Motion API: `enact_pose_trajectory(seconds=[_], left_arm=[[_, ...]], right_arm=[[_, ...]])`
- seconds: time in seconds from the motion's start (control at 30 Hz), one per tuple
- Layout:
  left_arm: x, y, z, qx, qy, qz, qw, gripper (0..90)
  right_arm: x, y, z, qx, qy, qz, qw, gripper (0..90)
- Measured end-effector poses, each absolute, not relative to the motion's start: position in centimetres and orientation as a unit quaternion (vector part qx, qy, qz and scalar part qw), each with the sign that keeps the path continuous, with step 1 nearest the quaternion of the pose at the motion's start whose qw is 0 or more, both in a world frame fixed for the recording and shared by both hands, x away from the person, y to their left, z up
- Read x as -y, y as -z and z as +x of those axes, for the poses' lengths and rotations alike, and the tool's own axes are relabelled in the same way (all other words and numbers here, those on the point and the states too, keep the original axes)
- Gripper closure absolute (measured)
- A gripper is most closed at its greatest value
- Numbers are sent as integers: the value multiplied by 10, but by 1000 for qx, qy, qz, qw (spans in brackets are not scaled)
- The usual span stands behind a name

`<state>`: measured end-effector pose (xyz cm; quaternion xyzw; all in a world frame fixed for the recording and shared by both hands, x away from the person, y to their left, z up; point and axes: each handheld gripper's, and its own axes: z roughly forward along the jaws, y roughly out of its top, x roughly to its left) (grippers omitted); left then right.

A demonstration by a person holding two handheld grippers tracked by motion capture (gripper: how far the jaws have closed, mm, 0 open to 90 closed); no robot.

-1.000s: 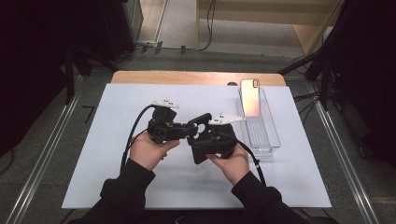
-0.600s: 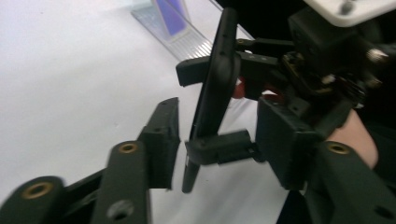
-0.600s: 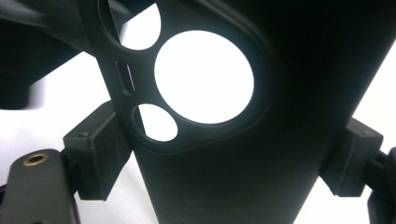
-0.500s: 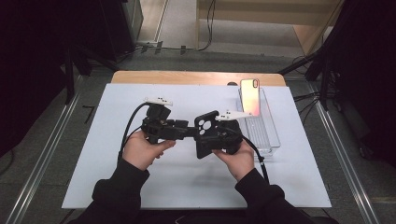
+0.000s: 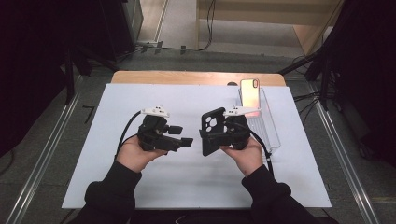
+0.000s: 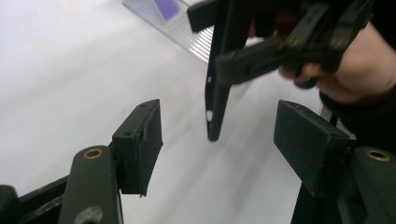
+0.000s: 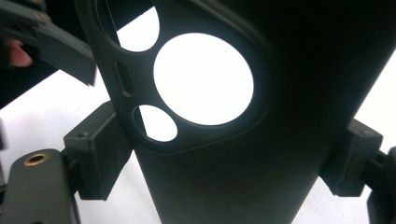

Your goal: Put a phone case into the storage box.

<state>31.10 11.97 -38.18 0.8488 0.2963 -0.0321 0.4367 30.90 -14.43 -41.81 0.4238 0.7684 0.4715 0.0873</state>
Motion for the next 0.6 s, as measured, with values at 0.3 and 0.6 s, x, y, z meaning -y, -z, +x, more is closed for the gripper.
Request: enact_pose_trajectory(seconds=[0.3, 0.6], left_arm=[[-131, 409, 304, -272, 22, 862, 428, 290], [-148, 433, 294, -277, 20, 864, 419, 291]], right_arm=[[156, 412, 312, -784, -469, 401, 71, 137], [163, 406, 310, -787, -472, 393, 56, 137]])
